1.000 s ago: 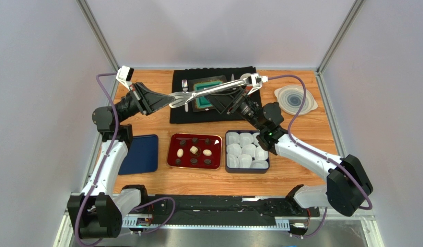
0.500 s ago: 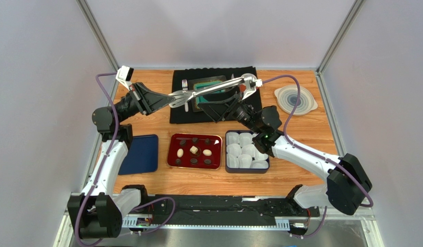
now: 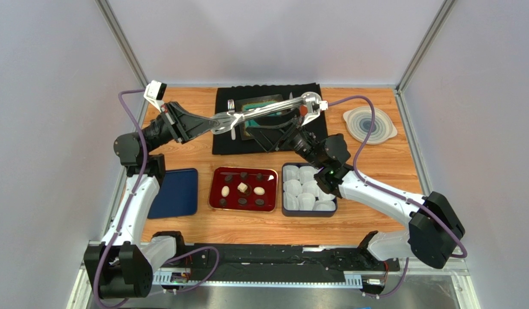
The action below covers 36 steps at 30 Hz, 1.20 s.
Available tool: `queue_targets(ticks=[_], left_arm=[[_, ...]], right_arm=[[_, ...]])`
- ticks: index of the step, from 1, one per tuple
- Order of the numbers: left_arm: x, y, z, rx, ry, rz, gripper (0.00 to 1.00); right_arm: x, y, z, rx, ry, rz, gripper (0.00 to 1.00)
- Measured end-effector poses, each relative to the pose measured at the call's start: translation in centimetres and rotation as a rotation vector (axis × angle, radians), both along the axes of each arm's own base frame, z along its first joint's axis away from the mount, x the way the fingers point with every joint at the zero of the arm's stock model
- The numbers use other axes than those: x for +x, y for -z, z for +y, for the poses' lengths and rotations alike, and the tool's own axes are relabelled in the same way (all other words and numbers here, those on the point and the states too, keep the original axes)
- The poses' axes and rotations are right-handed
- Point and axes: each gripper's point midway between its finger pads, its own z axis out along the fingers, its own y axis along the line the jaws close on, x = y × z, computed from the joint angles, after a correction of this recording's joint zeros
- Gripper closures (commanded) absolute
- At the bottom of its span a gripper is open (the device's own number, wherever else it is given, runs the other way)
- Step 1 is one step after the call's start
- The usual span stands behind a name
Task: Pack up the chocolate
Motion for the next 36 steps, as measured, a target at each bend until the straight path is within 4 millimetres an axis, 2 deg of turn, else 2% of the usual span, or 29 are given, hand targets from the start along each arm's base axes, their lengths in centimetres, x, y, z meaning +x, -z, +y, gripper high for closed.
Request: queue_targets(ticks=[12,19,30,36], left_arm=[[-0.5,-0.8,-0.1,0.012,0.015,-0.028,1.0],[-0.7,-0.9,-0.1,0.012,0.016,-0.035,1.0],[-1.1,-1.2,-0.1,0.013,0.016,-0.048,1.0],[-1.3,-1.4,-0.1,0.009,0.012,-0.057,1.0]], right_arm=[[0.6,2.6,-0.4,-0.035,0.036,0.052,0.02],[0.6,1.6,-1.1,-0.017,0.07,0.036,0.0],[2.4,0.5,-2.2,0.084,0.164,0.073,0.01],[2.5,-0.3,-2.3,0.132,0.154,0.073,0.04]])
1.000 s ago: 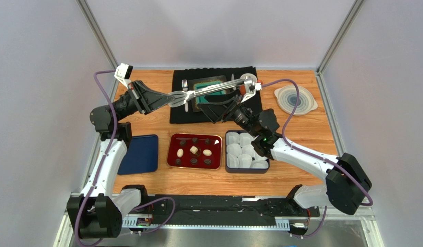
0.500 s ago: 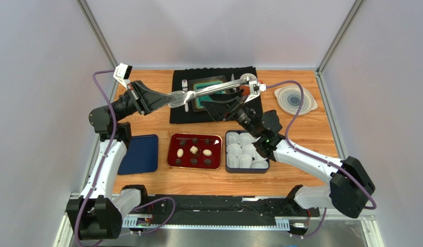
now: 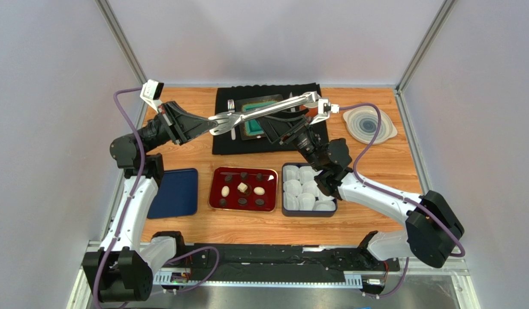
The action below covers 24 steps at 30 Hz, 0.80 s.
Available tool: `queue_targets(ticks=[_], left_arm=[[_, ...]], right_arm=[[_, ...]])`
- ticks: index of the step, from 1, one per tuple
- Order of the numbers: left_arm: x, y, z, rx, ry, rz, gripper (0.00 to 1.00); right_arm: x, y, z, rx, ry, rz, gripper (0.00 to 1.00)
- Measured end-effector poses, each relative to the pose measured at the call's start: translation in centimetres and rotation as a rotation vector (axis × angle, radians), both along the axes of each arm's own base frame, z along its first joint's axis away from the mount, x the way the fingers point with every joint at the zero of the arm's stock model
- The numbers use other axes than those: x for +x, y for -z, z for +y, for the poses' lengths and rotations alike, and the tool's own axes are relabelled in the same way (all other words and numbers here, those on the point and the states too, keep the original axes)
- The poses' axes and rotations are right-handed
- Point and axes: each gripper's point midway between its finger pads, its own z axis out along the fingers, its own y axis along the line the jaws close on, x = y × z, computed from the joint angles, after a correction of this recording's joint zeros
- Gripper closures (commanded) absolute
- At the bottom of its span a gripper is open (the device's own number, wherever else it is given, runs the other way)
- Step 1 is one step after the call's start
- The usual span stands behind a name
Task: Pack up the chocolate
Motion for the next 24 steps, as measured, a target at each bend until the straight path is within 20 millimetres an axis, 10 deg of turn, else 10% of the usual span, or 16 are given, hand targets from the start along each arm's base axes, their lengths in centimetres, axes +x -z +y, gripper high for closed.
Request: queue_targets(ticks=[24], left_arm=[[-0.3,-0.1,0.0,0.0,0.008,0.0,1.0]], right_arm=[[-2.0,-0.9,1.7,-0.031,-0.117,-0.087,0.05]])
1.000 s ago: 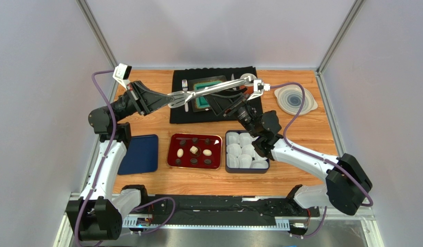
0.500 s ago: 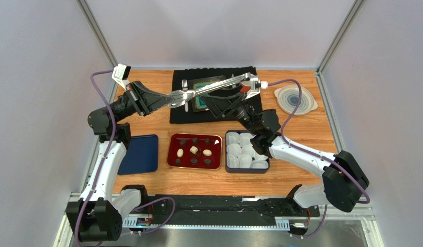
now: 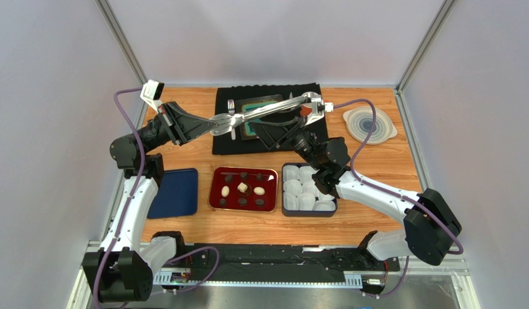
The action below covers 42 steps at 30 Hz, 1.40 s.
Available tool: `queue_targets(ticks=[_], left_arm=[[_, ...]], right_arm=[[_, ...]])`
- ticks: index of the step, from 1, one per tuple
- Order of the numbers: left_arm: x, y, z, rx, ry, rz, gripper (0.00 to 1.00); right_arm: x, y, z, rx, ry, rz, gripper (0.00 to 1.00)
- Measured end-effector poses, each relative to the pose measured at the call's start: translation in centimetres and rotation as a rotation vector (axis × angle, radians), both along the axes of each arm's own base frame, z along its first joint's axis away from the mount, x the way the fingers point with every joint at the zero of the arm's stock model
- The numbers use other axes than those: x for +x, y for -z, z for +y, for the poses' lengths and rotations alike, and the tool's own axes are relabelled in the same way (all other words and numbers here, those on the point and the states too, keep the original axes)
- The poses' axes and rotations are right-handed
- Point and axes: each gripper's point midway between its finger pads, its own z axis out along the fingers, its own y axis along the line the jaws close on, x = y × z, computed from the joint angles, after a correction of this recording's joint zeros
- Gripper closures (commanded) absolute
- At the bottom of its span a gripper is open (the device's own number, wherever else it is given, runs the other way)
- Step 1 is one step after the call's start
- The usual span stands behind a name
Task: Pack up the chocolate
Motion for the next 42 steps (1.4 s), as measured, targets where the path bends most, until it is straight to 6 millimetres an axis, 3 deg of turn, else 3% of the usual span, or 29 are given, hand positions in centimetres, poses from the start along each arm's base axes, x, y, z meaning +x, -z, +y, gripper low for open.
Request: queue_targets(ticks=[10,13,16,22,27,31,37,42], left_arm=[[-0.2,-0.1,0.0,0.0,0.001,-0.003,1.0],[-0.3,-0.1,0.0,0.001,0.003,-0.006,1.0],[-0.5,-0.1,0.0,0.002,0.004,-0.008,1.0],[-0.5,-0.2,0.0,0.002,0.003,-0.013,1.0],[-0.4,-0.1,0.0,0.003,0.003,-0.008,1.0],[-0.5,0.1,-0.1,0.012,0.005,-0.006,1.0],[-0.5,1.6,-0.5,0.071,0.028,0.004,0.86],[-0.7,3.0,-0.9,0.154,0.056,0.008,0.67]], right_arm=[[0.4,-1.9,-0.7,0.071,0.031,-0.013,0.07],[0.2,-2.4,-0.9,0.088,0.026,-0.02,0.11],[0.1,-2.6,-0.9,0.095,0.021,-0.021,0.21],[0.1,-2.9,-0.9,0.097,0.016,-0.024,0.5],[-0.6,-3.4,-1.0,0.098,0.002,-0.044,0.6],[-1.3,-4.0,-1.6,0.074,0.011,-0.07,0.74],[-2.4,-3.8,-2.4,-0.033,0.053,-0.092,0.82],[-3.3,-3.4,-3.6,-0.165,0.112,-0.128,0.83]])
